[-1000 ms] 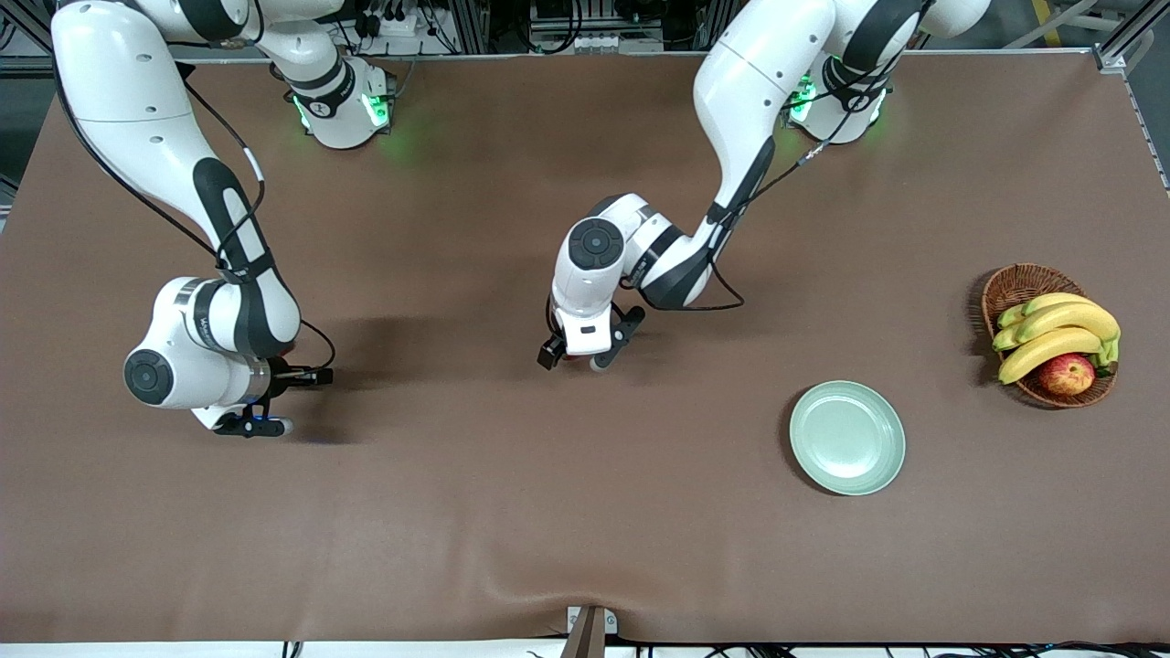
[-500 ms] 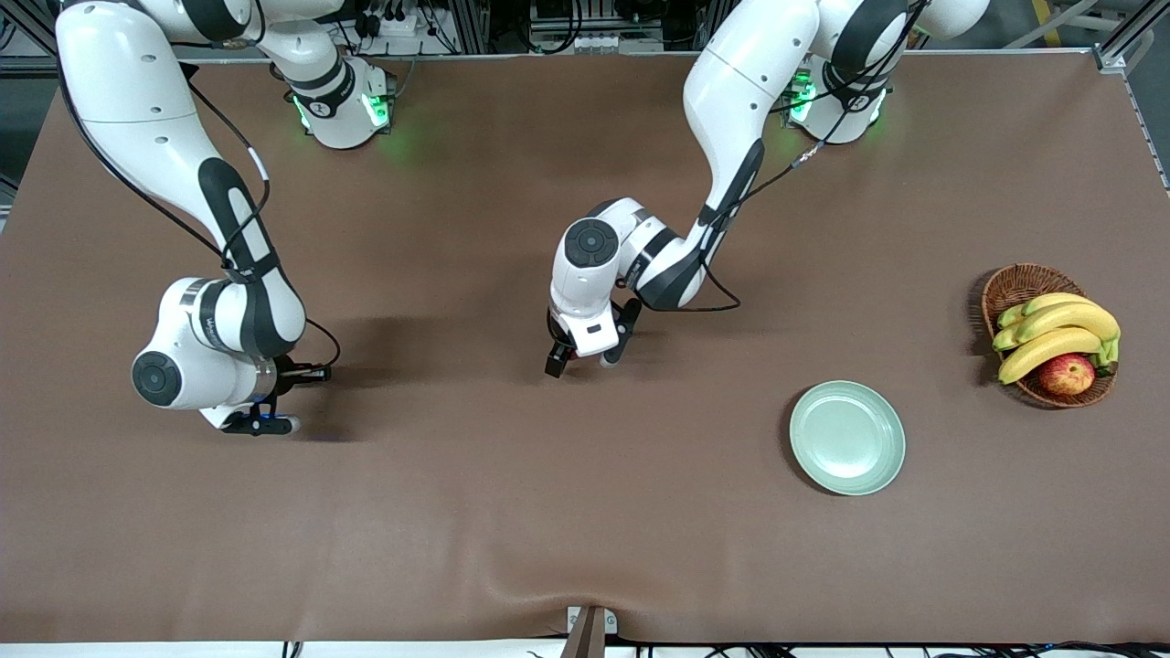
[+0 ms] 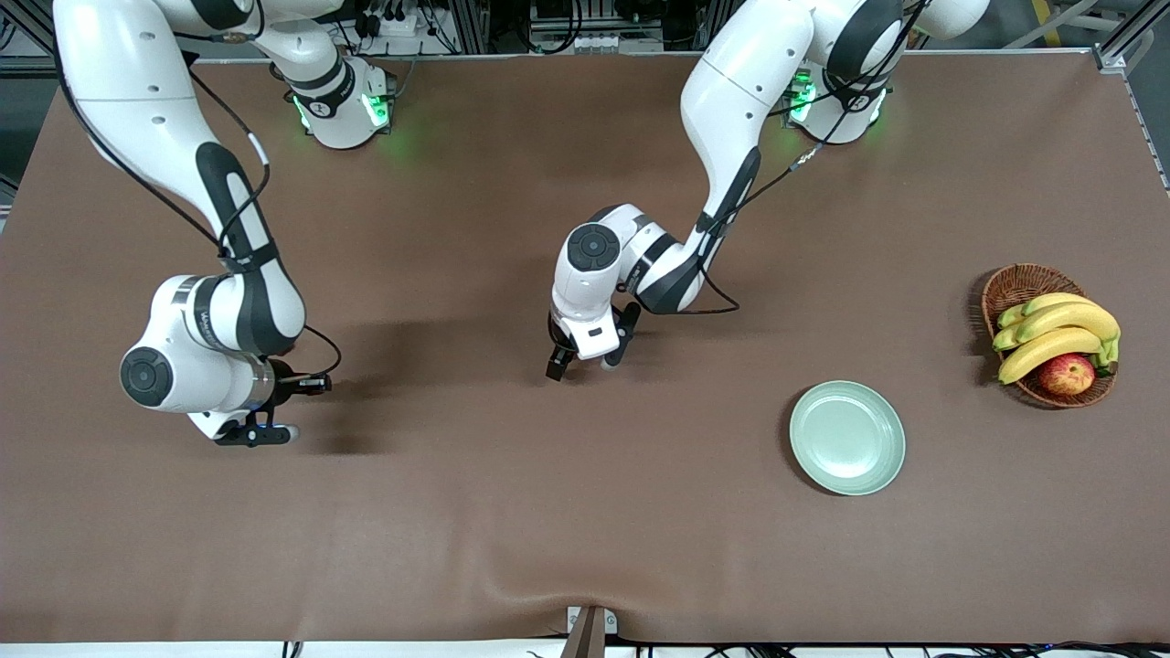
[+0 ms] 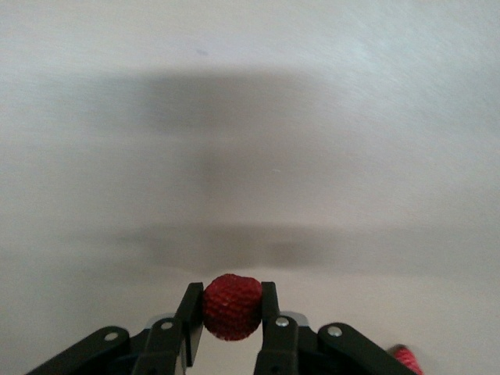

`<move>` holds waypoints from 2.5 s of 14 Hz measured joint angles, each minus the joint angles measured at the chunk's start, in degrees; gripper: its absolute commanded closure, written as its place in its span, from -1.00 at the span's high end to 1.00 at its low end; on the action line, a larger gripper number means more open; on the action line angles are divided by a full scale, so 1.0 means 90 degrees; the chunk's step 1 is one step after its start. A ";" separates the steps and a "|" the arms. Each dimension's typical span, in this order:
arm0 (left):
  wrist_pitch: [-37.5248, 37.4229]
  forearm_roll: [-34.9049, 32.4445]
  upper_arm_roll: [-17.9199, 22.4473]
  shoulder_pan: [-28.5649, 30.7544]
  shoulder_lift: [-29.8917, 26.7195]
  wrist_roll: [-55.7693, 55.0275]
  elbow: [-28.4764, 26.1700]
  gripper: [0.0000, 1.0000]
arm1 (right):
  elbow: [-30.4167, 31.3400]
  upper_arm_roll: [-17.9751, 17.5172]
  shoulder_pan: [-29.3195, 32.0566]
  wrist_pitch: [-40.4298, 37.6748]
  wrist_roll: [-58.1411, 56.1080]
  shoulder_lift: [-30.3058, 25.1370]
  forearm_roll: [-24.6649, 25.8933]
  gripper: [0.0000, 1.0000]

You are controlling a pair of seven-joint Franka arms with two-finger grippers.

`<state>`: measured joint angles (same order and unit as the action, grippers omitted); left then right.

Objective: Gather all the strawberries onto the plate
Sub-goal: 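Grasp the strawberry with the left gripper while the right gripper grasps another, then drop the strawberry on the plate while the right gripper sets another mid-table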

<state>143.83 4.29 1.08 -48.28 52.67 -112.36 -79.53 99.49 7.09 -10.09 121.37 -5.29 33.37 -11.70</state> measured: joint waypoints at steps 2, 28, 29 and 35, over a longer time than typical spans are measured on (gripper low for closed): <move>0.0000 0.0000 0.0000 0.0000 0.0000 -0.0015 0.0008 -1.00 | -0.0033 -0.0015 -0.0280 0.0000 0.0200 -0.0082 -0.0001 -0.96; -0.1765 -0.0716 -0.0115 0.4413 -0.1260 0.3109 -0.0728 -1.00 | -0.0332 -0.0175 -0.3257 0.1554 0.3231 0.0852 -0.2610 0.50; -0.1765 -0.0716 -0.0239 0.4559 -0.1322 0.3125 -0.0865 -1.00 | -0.0343 -0.0149 -0.3252 0.1554 0.3263 0.0856 -0.2610 0.80; -0.1774 -0.0716 -0.0547 0.5096 -0.1499 0.3270 -0.1538 0.98 | -0.0513 -0.0034 -0.2675 0.1468 0.3227 0.0756 -0.2591 1.00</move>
<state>127.86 -2.15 -3.84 -2.42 39.18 -82.93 -93.37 94.87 6.79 -34.16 134.58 23.75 40.18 -35.01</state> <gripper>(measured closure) 0.683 0.004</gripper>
